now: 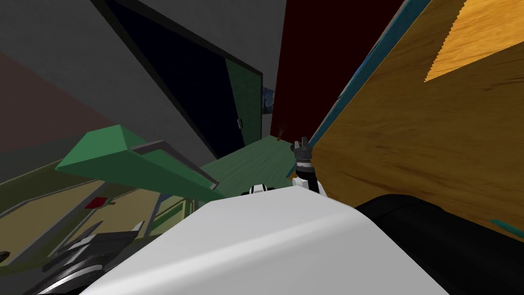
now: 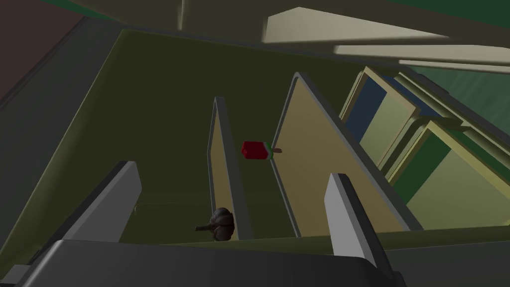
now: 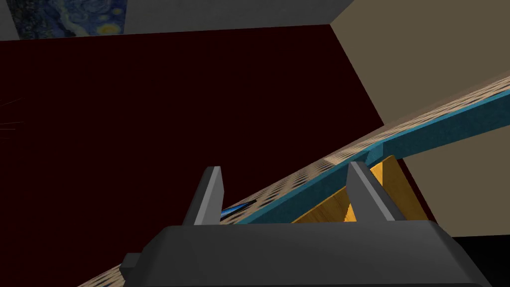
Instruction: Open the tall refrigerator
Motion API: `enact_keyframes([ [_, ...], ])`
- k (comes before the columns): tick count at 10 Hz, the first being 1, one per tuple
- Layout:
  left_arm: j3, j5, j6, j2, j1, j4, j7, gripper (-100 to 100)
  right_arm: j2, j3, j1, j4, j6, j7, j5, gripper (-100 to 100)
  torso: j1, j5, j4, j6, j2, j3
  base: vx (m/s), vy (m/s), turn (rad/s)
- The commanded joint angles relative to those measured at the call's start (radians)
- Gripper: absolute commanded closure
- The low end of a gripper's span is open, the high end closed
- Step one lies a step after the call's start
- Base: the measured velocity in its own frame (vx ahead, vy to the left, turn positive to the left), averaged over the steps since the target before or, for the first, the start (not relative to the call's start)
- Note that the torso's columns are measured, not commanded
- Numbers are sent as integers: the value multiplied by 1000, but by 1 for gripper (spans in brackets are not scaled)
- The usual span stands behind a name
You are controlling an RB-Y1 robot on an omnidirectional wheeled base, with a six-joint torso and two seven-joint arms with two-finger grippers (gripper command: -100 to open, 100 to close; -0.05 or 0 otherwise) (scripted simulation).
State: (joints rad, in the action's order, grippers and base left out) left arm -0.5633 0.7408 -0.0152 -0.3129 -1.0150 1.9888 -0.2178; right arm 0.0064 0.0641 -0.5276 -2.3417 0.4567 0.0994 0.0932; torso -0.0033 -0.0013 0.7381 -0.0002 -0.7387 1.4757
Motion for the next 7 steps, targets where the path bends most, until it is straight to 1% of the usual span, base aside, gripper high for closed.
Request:
enact_keyframes([
  [1,-11,41,-60,-4,-59,-61,-2,-100,0,0,0,0,0,0,0,0,5,1,0,0,0,0,-7,-12,-78],
  [2,-11,41,-86,-4,-59,-90,-2,-100,0,0,0,0,0,0,0,0,8,3,0,-1,1,0,1,10,56],
  [3,-63,90,-115,-45,-100,-128,-40,-100,0,0,0,0,0,0,0,0,8,3,0,0,2,1,5,-110,-301],
  [4,-83,125,-161,-45,-142,-174,-40,-100,0,0,0,0,0,0,0,0,-1,0,0,1,1,1,-18,-153,-411],
  [5,-84,143,-199,-45,-165,-211,-40,-100,0,0,0,0,0,0,0,0,-3,-1,0,0,0,0,-12,-80,-439],
  [6,-84,143,-202,-45,-175,-211,-40,-100,0,0,0,0,0,0,0,0,3,1,0,0,0,0,3,-13,-147],
  [7,-84,143,-202,-45,-176,-211,-40,-100,0,0,0,0,0,0,0,0,8,3,0,-1,1,0,2,11,56],
])
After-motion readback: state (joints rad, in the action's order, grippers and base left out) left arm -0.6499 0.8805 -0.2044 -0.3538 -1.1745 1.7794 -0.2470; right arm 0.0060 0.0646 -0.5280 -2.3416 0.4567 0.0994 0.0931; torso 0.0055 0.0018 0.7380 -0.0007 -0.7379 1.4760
